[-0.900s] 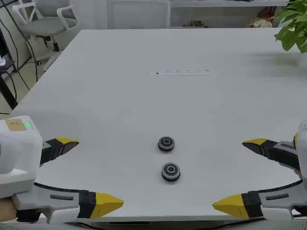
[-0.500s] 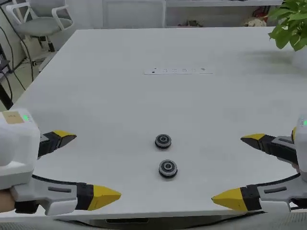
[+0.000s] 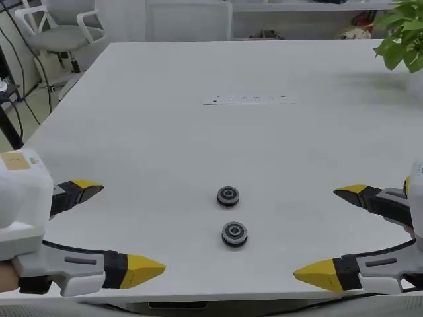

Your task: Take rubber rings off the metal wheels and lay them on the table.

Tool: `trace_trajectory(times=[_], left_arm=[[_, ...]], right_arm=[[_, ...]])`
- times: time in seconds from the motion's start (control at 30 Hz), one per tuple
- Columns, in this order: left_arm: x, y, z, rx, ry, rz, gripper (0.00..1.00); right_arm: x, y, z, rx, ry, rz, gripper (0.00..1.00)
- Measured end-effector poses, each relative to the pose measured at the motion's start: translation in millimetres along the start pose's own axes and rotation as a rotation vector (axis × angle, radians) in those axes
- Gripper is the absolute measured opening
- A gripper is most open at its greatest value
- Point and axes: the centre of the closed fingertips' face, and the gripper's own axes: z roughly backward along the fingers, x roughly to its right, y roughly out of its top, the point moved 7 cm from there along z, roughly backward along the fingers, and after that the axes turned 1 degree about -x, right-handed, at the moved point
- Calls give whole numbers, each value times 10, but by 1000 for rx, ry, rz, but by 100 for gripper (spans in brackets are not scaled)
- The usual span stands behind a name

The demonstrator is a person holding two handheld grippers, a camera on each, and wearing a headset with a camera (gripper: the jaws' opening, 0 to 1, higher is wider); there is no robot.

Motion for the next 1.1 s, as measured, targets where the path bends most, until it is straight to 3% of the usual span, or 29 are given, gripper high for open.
trace_trajectory(times=[1.1], left_arm=[[-64, 83, -91, -10, -19, -24, 100]], right_arm=[[99, 38, -38, 1, 4, 10, 97]])
